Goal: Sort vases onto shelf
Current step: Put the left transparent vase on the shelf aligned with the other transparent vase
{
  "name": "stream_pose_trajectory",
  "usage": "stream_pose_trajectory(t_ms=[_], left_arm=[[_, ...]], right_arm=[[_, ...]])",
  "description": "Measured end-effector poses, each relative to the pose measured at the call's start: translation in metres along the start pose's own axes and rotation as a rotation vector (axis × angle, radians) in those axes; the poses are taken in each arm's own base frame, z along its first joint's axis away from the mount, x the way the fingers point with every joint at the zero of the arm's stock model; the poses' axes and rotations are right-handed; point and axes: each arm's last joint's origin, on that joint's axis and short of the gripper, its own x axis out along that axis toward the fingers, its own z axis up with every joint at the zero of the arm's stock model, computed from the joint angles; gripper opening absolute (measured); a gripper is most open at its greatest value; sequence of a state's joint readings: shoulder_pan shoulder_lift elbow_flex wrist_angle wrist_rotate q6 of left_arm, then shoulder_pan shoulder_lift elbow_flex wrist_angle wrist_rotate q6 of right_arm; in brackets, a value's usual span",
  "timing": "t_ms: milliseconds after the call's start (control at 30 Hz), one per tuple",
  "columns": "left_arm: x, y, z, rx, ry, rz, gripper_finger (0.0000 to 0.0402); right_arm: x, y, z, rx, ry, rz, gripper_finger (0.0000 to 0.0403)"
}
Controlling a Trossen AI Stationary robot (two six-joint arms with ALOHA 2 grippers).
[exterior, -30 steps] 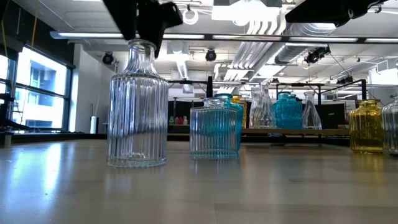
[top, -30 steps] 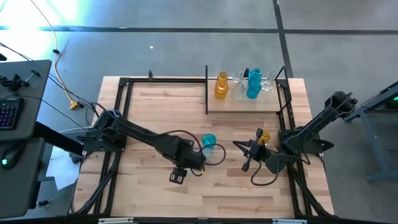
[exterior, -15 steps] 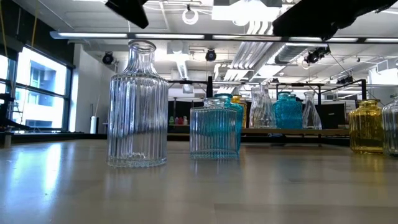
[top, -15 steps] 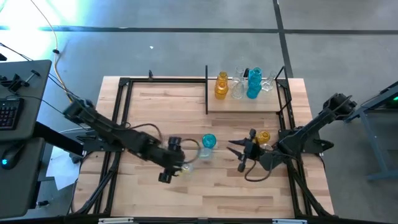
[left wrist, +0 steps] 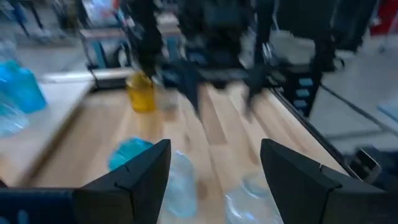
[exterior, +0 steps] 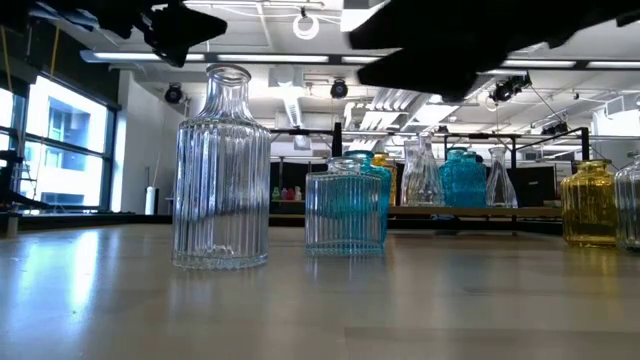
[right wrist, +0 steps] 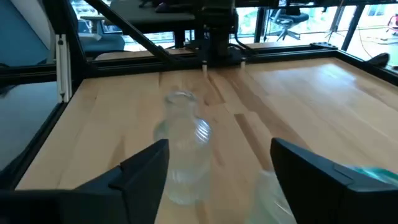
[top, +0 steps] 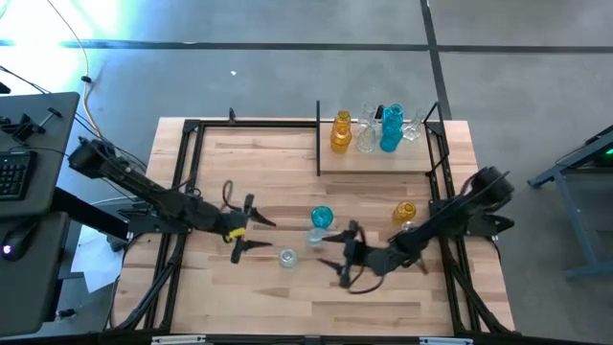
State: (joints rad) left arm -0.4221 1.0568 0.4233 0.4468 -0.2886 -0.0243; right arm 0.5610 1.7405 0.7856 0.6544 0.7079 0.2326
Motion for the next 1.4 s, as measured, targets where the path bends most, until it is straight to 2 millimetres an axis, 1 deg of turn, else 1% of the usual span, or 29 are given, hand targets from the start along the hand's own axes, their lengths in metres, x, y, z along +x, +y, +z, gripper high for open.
stream_pose_trajectory(t_ms=[133, 233, 333, 433, 533, 600, 700, 767, 900, 1000, 1067, 1133, 1233, 1333, 1400], left_arm=[[-0.008, 0.009, -0.005, 0.002, -0.052, 0.043, 0.0239], [-0.011, 0.013, -0.005, -0.008, -0.073, 0.059, 0.0239], [-0.011, 0.013, -0.008, 0.002, -0.06, 0.055, 0.0239], [-0.011, 0.013, -0.008, 0.012, -0.059, 0.054, 0.0239], [-0.011, 0.013, -0.009, 0.012, -0.057, 0.054, 0.0239], [-0.011, 0.012, -0.008, 0.013, -0.057, 0.051, 0.0239], [-0.011, 0.012, -0.009, 0.013, -0.056, 0.049, 0.0239], [-0.011, 0.012, -0.009, 0.013, -0.056, 0.049, 0.0239], [-0.011, 0.012, -0.009, 0.013, -0.056, 0.049, 0.0239], [-0.011, 0.012, -0.009, 0.013, -0.056, 0.049, 0.0239], [-0.011, 0.012, -0.009, 0.01, -0.056, 0.049, 0.0239], [-0.011, 0.012, -0.009, 0.006, -0.056, 0.05, 0.0239], [-0.011, 0.012, -0.009, 0.006, -0.056, 0.049, 0.0239], [-0.011, 0.012, -0.009, 0.003, -0.053, 0.049, 0.0239], [-0.011, 0.012, -0.009, -0.003, -0.05, 0.049, 0.0239]], right_arm=[[0.029, 0.016, 0.003, 0.033, -0.005, -0.016, 0.029], [0.049, 0.023, 0.0, 0.053, -0.004, -0.037, 0.0297], [0.068, 0.027, -0.001, 0.055, -0.008, -0.056, 0.0299], [0.084, 0.027, -0.002, 0.045, -0.008, -0.063, 0.0299], [0.096, 0.025, -0.004, 0.052, 0.005, -0.026, 0.0299], [0.099, 0.022, -0.005, 0.064, 0.009, -0.032, 0.0296], [0.102, 0.019, -0.004, 0.068, 0.007, -0.04, 0.0277], [0.102, 0.019, -0.003, 0.056, 0.003, -0.023, 0.0252], [0.105, 0.017, -0.003, 0.065, 0.016, 0.033, 0.0179], [0.105, 0.017, -0.002, 0.057, 0.013, 0.036, 0.0118], [0.104, 0.017, -0.001, 0.037, 0.01, 0.033, 0.0084], [0.1, 0.019, 0.003, 0.013, 0.004, 0.012, 0.0081], [0.088, 0.023, 0.019, -0.014, -0.026, -0.04, 0.0081], [0.068, 0.026, 0.04, -0.064, -0.034, -0.143, 0.0081], [0.051, 0.025, 0.055, -0.089, -0.028, -0.232, 0.0086]])
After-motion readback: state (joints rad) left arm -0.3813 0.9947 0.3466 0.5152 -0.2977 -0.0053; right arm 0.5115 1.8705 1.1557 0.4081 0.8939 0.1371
